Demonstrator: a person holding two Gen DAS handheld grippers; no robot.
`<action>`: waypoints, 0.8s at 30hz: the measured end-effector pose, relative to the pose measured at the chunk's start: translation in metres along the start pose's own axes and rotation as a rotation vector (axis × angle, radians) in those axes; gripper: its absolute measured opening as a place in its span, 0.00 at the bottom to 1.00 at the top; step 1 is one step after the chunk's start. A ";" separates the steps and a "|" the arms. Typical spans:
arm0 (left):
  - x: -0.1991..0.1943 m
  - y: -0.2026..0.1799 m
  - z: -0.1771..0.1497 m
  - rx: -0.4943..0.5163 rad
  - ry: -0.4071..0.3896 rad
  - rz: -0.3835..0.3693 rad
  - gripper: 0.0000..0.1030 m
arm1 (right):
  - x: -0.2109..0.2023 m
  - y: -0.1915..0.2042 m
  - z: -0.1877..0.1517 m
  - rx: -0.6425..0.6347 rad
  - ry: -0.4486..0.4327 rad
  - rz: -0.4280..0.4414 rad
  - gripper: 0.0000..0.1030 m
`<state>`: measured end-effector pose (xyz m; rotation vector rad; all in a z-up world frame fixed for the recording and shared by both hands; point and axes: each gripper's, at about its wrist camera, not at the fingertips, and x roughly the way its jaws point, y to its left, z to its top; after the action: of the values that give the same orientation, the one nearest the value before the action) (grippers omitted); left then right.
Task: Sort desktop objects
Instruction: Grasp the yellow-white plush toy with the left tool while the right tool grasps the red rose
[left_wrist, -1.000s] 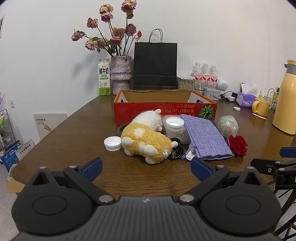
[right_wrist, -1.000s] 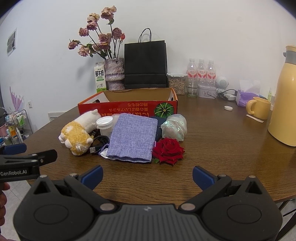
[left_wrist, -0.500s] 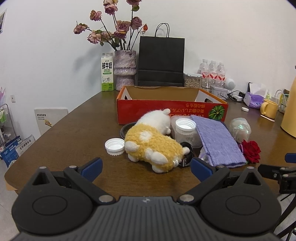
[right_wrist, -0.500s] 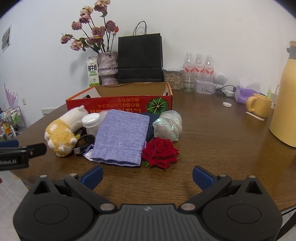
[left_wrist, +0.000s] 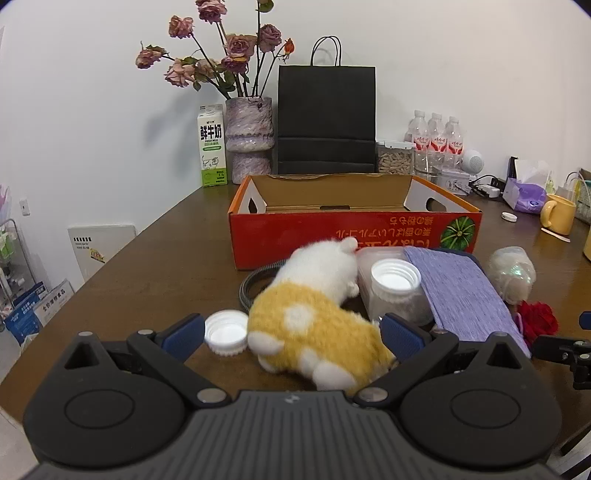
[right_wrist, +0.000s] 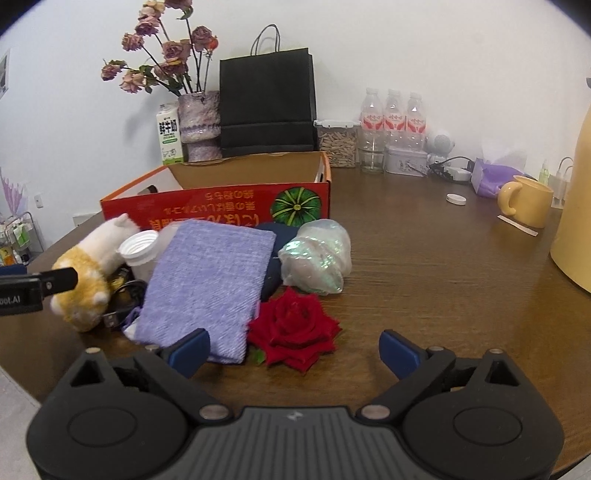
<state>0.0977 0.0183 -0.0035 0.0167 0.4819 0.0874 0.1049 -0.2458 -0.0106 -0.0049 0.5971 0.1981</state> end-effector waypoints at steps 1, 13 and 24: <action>0.004 0.000 0.002 0.005 0.002 -0.002 1.00 | 0.002 -0.002 0.001 0.000 0.003 -0.001 0.90; 0.046 -0.009 0.021 0.119 0.069 -0.043 0.77 | 0.028 -0.010 0.015 -0.010 0.058 0.051 0.73; 0.060 -0.004 0.023 0.091 0.124 -0.061 0.61 | 0.035 -0.009 0.020 -0.022 0.082 0.096 0.54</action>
<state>0.1614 0.0199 -0.0104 0.0860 0.6101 0.0069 0.1459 -0.2465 -0.0140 -0.0056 0.6772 0.2984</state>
